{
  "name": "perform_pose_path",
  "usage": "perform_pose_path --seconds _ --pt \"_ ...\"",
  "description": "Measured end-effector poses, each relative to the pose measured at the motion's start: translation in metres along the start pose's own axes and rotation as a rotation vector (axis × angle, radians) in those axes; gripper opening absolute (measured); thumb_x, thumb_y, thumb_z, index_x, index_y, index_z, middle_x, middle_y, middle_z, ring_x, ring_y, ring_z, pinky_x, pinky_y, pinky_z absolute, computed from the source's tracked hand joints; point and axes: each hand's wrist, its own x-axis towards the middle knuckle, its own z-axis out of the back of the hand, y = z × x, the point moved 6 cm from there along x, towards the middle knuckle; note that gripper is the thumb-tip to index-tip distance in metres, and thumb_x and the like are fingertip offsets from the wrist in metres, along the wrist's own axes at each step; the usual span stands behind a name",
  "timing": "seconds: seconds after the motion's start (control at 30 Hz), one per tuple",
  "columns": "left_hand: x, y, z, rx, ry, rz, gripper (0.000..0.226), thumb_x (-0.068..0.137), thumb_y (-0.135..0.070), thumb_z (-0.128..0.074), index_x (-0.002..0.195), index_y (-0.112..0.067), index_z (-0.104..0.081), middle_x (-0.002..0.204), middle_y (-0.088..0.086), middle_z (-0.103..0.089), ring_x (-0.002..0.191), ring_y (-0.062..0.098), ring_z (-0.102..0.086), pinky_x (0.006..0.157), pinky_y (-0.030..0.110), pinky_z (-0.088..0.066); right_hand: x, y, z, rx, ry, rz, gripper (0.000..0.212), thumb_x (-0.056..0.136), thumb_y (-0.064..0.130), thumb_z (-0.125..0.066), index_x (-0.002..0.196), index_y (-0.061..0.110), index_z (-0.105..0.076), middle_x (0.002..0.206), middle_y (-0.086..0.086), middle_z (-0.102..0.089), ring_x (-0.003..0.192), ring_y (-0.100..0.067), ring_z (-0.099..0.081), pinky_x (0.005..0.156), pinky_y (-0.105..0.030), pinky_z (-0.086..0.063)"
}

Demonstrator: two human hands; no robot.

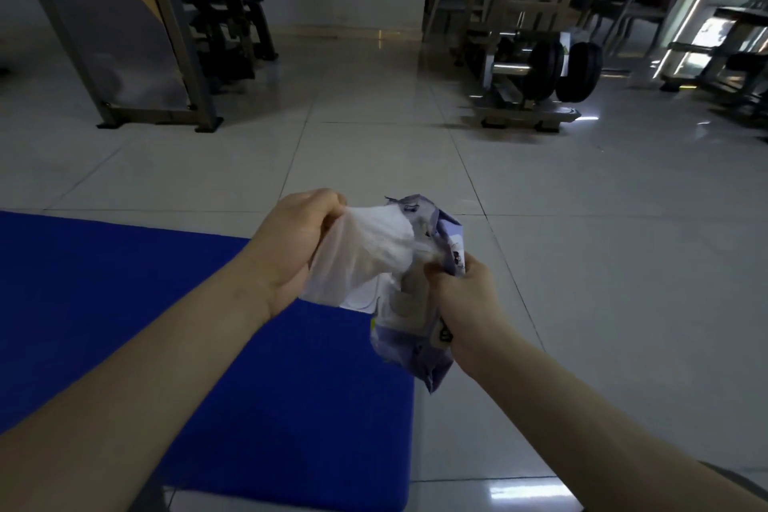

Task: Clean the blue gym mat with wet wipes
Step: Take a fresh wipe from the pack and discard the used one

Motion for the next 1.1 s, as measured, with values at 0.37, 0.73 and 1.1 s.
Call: perform_pose_path --seconds 0.37,0.73,1.1 --pt "0.0 0.032 -0.02 0.831 0.232 -0.179 0.032 0.076 -0.052 -0.082 0.096 -0.042 -0.06 0.088 -0.02 -0.058 0.089 -0.006 -0.056 0.066 0.021 -0.042 0.004 0.007 0.005 0.229 0.075 -0.108 0.004 0.088 0.003 -0.07 0.086 0.005 -0.072 0.076 -0.013 -0.076 0.068 -0.028 -0.074 0.051 -0.029 -0.056" --pt "0.008 0.033 -0.026 0.633 0.106 -0.224 0.011 0.082 -0.033 -0.08 0.073 -0.03 -0.074 0.079 -0.015 -0.071 0.082 0.0 -0.066 0.072 0.034 -0.055 -0.006 0.017 -0.008 0.344 0.258 -0.073 0.021 0.085 -0.001 -0.067 0.105 0.002 -0.071 0.093 -0.021 -0.076 0.079 -0.031 -0.075 0.06 -0.033 -0.059" --pt "0.01 0.037 -0.024 0.673 -0.059 -0.252 0.029 0.08 -0.047 -0.078 0.077 -0.024 -0.061 0.077 -0.006 -0.065 0.073 0.008 -0.061 0.063 0.035 -0.05 0.002 0.014 -0.003 0.2 0.133 -0.002 0.028 0.073 -0.008 -0.076 0.099 0.001 -0.072 0.084 -0.017 -0.076 0.074 -0.033 -0.075 0.062 -0.038 -0.061"
